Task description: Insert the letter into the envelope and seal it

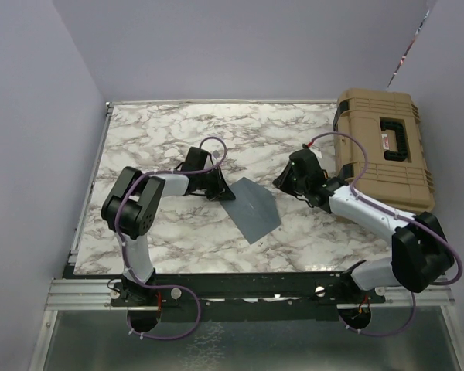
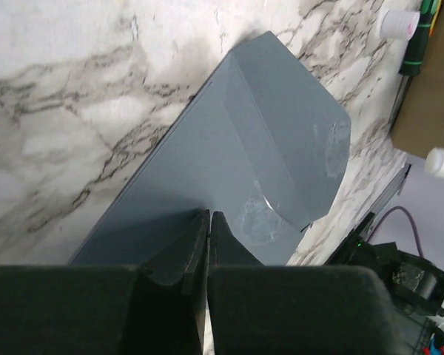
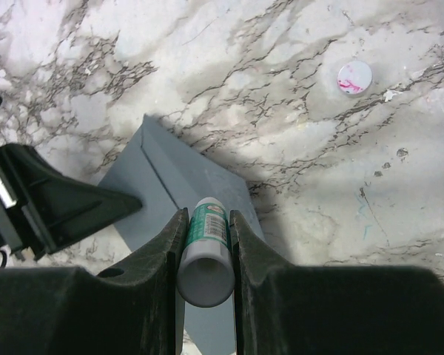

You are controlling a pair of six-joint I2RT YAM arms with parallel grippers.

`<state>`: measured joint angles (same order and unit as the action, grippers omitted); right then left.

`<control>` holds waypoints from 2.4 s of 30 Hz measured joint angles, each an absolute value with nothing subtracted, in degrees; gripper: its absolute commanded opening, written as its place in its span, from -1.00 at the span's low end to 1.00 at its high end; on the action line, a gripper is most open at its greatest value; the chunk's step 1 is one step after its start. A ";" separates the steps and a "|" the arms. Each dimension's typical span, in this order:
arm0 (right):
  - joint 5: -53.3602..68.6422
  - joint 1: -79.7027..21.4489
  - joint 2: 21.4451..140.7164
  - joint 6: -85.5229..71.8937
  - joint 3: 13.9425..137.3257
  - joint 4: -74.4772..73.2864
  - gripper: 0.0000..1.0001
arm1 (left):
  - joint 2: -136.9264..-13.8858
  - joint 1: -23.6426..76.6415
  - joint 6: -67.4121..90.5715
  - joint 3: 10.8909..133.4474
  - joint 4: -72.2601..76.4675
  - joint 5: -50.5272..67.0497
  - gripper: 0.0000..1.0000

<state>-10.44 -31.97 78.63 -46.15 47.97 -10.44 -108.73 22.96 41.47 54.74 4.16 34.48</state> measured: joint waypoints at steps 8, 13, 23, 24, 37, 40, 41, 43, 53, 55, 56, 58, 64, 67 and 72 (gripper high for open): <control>-8.71 -29.63 82.17 -53.89 49.43 -8.56 -0.93 | -102.24 22.96 37.50 51.35 -2.52 32.14 -0.28; -9.21 -29.17 82.94 -63.46 49.45 -6.20 -0.92 | -97.30 22.98 37.23 49.95 -4.62 30.87 -0.11; -10.07 -29.12 91.24 -79.66 48.42 -0.10 -0.91 | -90.48 22.98 37.45 49.67 -5.17 30.41 0.03; -10.07 -29.12 91.64 -80.73 47.88 0.51 -0.89 | -90.43 22.98 37.50 49.67 -5.30 30.41 0.03; -10.26 -29.15 93.47 -88.99 42.11 3.92 0.01 | -91.00 22.98 37.41 49.69 -5.76 30.39 0.09; -11.03 -29.15 93.17 -90.11 42.37 1.28 0.24 | -91.74 22.98 37.36 49.84 -5.82 30.39 0.09; -11.22 -29.19 92.75 -90.26 42.85 0.05 0.26 | -91.92 22.98 37.34 49.93 -5.89 30.39 0.06; -11.49 -29.19 91.77 -90.15 42.98 -2.20 0.28 | -92.68 22.98 37.21 50.35 -5.91 30.39 -0.04; -11.42 -29.12 82.78 -78.28 42.61 -8.23 -0.51 | -95.22 23.00 36.16 51.16 -5.91 30.33 -0.92; -10.33 -29.10 82.56 -74.24 42.70 -7.33 -0.63 | -95.96 23.07 35.73 51.16 -5.91 30.00 -0.97; -9.47 -29.06 82.89 -72.42 42.81 -7.05 -0.67 | -96.29 23.11 35.53 51.16 -5.91 29.85 -1.00; -7.92 -29.02 84.20 -68.82 43.42 -6.98 -0.72 | -97.10 23.42 35.09 51.16 -5.91 29.15 -1.00; -6.13 -29.02 88.97 -63.33 46.44 -8.69 -0.80 | -99.22 24.64 33.61 51.16 -5.93 26.85 -1.00; -5.85 -29.02 90.54 -61.65 47.92 -10.04 -0.81 | -99.98 25.21 33.23 51.16 -5.93 25.74 -1.00; -1.83 -28.91 93.73 -58.11 50.74 -11.31 -0.86 | -100.20 25.47 33.19 51.16 -5.91 24.64 -1.00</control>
